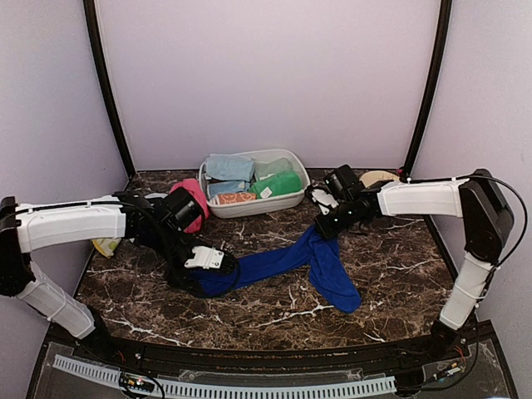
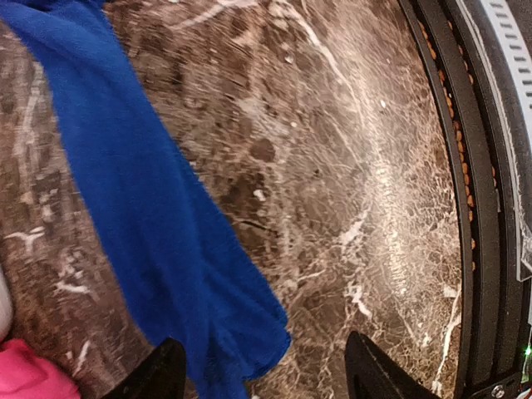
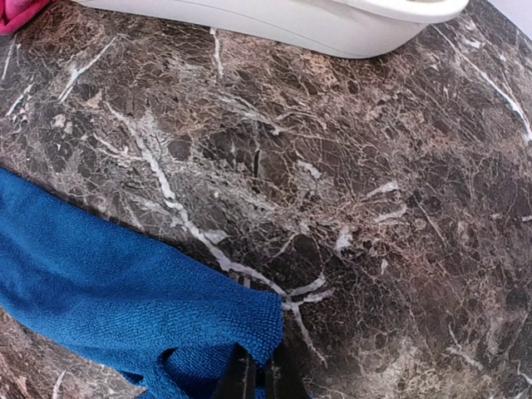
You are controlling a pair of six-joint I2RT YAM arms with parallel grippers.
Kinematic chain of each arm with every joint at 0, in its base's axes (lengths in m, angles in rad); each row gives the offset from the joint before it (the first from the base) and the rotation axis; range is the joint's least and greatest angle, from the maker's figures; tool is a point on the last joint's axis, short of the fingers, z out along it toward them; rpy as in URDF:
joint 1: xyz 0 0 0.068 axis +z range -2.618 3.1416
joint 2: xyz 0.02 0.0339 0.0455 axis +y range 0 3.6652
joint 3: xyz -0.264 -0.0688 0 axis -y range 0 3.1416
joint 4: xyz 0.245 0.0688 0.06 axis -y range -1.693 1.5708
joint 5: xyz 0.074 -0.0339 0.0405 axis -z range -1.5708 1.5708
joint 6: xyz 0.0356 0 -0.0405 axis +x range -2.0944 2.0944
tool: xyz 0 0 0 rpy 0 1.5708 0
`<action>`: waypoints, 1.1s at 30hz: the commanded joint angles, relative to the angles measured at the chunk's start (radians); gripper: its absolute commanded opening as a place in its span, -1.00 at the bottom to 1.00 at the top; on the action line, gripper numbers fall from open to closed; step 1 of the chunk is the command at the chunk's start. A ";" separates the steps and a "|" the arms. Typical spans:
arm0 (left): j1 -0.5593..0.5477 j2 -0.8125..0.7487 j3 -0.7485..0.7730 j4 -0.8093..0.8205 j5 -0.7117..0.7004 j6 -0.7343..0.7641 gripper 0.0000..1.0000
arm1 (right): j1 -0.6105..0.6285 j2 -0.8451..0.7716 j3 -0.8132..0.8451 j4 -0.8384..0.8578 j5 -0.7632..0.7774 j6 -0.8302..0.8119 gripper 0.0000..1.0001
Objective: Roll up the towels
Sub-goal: Place the towel at the center of the board, then pick up the towel from the center of the board.
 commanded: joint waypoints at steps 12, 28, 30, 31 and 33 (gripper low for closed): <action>0.028 0.220 -0.079 0.120 -0.073 -0.010 0.27 | -0.001 -0.158 -0.077 0.031 0.039 0.080 -0.52; -0.014 0.098 -0.103 0.064 -0.024 -0.072 0.12 | -0.077 -0.133 -0.190 0.061 0.002 0.096 -0.22; -0.019 0.113 -0.123 0.081 -0.034 -0.073 0.13 | -0.083 -0.096 -0.164 0.069 -0.018 0.076 -0.21; -0.020 0.128 -0.132 0.096 -0.046 -0.074 0.12 | -0.085 -0.076 -0.148 0.067 -0.025 0.063 -0.20; -0.017 0.161 -0.147 0.139 -0.072 -0.072 0.10 | -0.087 -0.037 -0.116 0.059 -0.045 0.039 -0.18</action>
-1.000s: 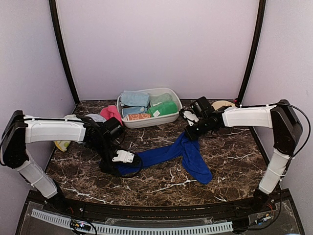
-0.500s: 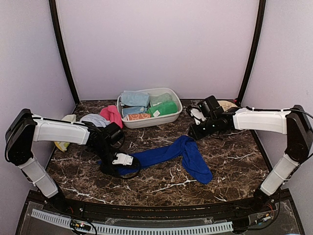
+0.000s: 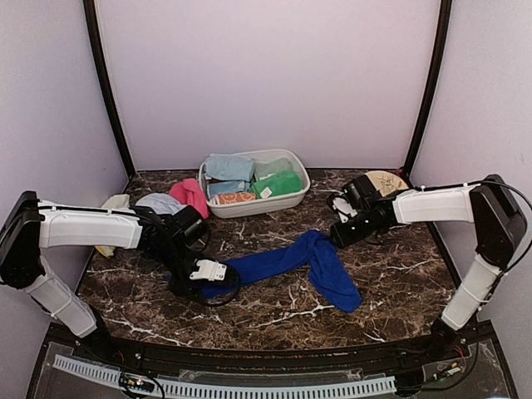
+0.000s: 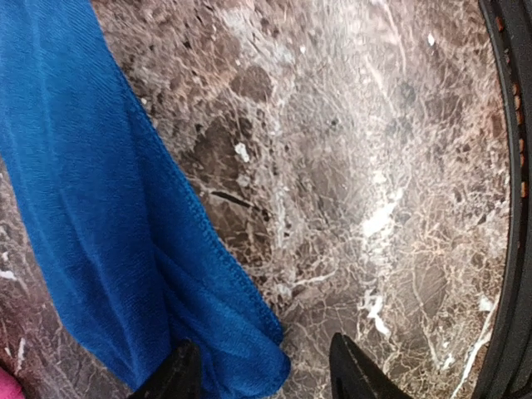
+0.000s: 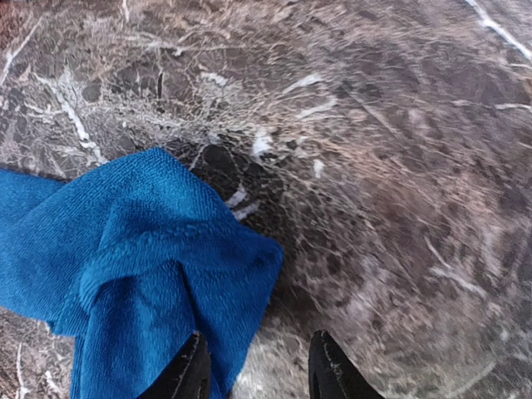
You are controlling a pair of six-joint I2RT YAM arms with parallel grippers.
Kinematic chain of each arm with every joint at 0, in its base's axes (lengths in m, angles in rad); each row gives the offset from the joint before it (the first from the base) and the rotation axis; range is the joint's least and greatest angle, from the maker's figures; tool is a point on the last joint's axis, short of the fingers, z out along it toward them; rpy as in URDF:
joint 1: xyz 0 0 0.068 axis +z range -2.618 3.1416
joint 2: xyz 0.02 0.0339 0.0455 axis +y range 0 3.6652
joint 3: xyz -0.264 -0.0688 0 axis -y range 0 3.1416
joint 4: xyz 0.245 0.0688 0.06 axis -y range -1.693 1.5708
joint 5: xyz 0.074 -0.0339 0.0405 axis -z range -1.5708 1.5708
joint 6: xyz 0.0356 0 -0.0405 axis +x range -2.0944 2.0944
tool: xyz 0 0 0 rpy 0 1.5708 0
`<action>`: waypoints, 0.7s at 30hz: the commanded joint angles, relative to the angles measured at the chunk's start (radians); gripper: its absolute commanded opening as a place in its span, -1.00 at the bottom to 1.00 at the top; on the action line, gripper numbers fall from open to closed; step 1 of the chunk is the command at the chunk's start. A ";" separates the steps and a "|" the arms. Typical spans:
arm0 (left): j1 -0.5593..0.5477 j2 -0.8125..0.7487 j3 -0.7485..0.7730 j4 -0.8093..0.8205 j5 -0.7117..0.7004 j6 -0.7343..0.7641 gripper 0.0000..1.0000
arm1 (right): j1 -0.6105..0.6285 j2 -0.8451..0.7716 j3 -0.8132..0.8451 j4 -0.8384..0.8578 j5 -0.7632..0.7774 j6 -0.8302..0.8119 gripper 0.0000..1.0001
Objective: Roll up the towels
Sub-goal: Pick up the towel from the center of the board.
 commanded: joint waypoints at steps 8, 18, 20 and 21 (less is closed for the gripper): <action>0.134 0.142 0.053 0.060 -0.037 -0.022 -0.06 | -0.007 0.157 0.122 0.055 -0.057 -0.131 -0.17; 0.138 0.124 0.105 -0.028 0.056 -0.053 -1.00 | -0.014 0.185 0.125 0.109 -0.138 -0.166 -0.93; 0.142 0.096 0.130 -0.048 0.057 -0.055 -1.00 | -0.017 0.166 0.108 0.112 -0.141 -0.162 -1.00; 0.144 0.082 0.148 -0.059 0.056 -0.055 -1.00 | -0.017 0.152 0.098 0.112 -0.140 -0.159 -1.00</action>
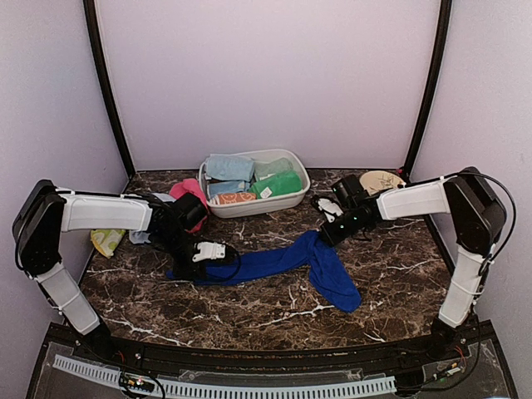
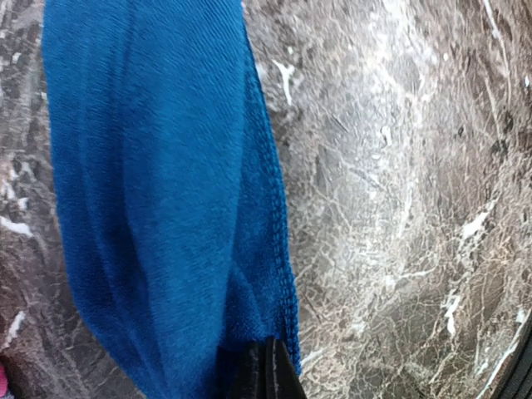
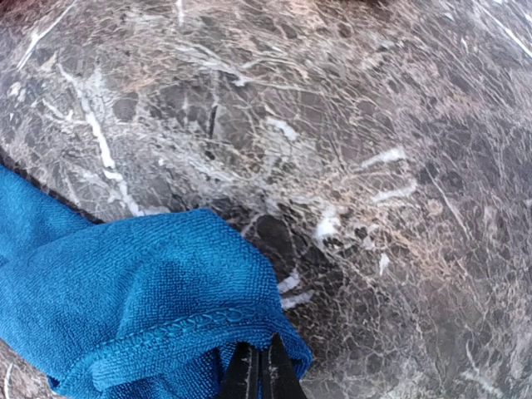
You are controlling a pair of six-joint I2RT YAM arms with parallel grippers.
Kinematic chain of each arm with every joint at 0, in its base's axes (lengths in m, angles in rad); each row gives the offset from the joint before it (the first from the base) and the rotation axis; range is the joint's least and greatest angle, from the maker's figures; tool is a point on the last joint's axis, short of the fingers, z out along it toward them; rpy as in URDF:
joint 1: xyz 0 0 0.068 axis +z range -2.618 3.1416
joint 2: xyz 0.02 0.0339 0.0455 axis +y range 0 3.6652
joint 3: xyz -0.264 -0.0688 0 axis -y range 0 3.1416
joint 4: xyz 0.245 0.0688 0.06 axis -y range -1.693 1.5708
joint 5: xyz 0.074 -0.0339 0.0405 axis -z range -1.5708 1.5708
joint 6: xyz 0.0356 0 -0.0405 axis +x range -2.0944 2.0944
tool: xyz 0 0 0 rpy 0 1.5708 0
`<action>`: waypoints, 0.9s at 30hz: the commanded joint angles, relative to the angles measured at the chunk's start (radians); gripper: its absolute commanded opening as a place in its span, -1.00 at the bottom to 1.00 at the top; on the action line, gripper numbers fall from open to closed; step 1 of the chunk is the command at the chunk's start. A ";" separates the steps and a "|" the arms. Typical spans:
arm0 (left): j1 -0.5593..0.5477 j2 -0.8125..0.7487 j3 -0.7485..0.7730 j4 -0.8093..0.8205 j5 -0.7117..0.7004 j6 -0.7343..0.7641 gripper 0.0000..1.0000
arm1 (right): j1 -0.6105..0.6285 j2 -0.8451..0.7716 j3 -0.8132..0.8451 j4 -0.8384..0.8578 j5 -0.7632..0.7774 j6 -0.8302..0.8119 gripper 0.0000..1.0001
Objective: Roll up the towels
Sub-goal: Pick up the towel from the center of the board, then place the towel at the center of the board.
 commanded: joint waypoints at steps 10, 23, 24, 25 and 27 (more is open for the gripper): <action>0.027 -0.204 0.245 -0.245 0.016 -0.017 -1.00 | -0.010 -0.336 -0.104 -0.014 -0.011 0.027 -1.00; 0.073 -0.584 0.389 -0.189 -0.260 0.158 -1.00 | 0.001 -0.816 -0.037 -0.278 -0.020 0.087 -1.00; 0.073 -0.613 0.400 -0.177 -0.278 0.176 -1.00 | 0.002 -0.843 -0.015 -0.306 -0.036 0.093 -1.00; 0.073 -0.639 0.424 -0.182 -0.283 0.190 -1.00 | 0.004 -0.866 0.006 -0.335 -0.052 0.100 -1.00; 0.073 -0.669 0.494 -0.246 -0.270 0.193 -1.00 | 0.007 -0.908 0.053 -0.398 -0.086 0.113 -1.00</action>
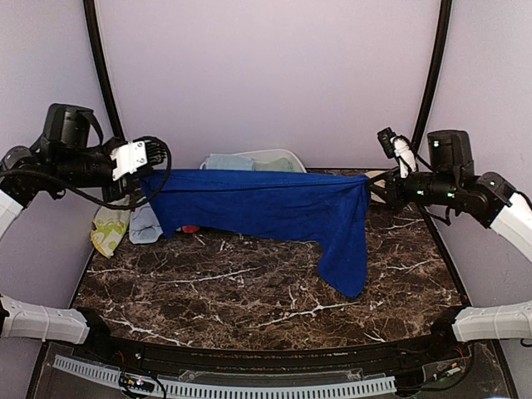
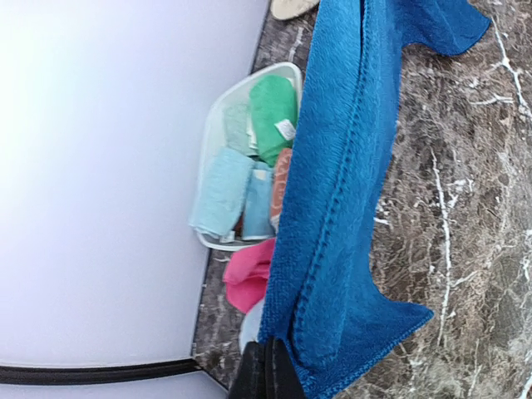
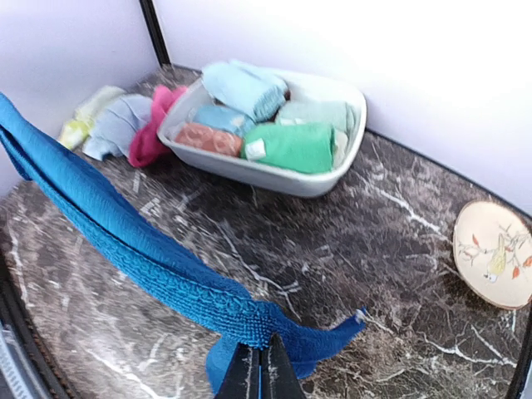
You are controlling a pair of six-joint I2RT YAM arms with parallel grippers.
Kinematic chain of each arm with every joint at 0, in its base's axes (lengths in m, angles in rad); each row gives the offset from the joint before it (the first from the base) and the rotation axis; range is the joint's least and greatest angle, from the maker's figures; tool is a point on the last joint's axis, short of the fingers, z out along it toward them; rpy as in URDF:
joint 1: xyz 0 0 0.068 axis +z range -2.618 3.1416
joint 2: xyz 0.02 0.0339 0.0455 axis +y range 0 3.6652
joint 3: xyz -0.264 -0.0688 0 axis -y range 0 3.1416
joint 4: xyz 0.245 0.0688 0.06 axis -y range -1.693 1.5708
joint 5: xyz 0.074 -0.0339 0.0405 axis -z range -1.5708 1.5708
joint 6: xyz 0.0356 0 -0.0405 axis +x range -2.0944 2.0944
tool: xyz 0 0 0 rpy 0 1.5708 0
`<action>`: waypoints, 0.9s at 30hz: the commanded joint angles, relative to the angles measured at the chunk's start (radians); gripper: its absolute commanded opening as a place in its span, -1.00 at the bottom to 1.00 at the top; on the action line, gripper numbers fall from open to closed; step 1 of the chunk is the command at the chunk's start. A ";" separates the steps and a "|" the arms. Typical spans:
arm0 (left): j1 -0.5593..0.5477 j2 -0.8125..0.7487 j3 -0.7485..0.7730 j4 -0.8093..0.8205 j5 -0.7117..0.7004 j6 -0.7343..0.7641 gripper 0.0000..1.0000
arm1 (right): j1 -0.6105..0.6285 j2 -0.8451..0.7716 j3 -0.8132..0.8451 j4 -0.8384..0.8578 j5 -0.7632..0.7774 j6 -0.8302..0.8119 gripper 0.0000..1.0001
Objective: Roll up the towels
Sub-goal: Place the towel at the center of the board.
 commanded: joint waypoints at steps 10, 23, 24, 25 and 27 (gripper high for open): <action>0.003 -0.063 0.396 -0.478 0.108 -0.118 -1.00 | 0.031 -0.174 0.271 -0.355 -0.174 0.116 -1.00; 0.058 -0.022 -0.254 -0.180 0.083 -0.150 -1.00 | 0.032 0.242 0.096 -0.060 -0.036 -0.015 -1.00; 0.088 0.001 -0.311 -0.121 0.074 -0.133 -1.00 | 0.031 0.293 0.096 -0.023 -0.028 -0.026 -1.00; 0.114 0.029 -0.365 -0.056 0.057 -0.117 -1.00 | 0.029 0.353 0.095 0.004 -0.024 -0.037 -1.00; 0.167 0.099 -0.463 0.085 0.015 -0.089 -1.00 | 0.027 0.466 0.108 0.052 0.000 -0.048 -1.00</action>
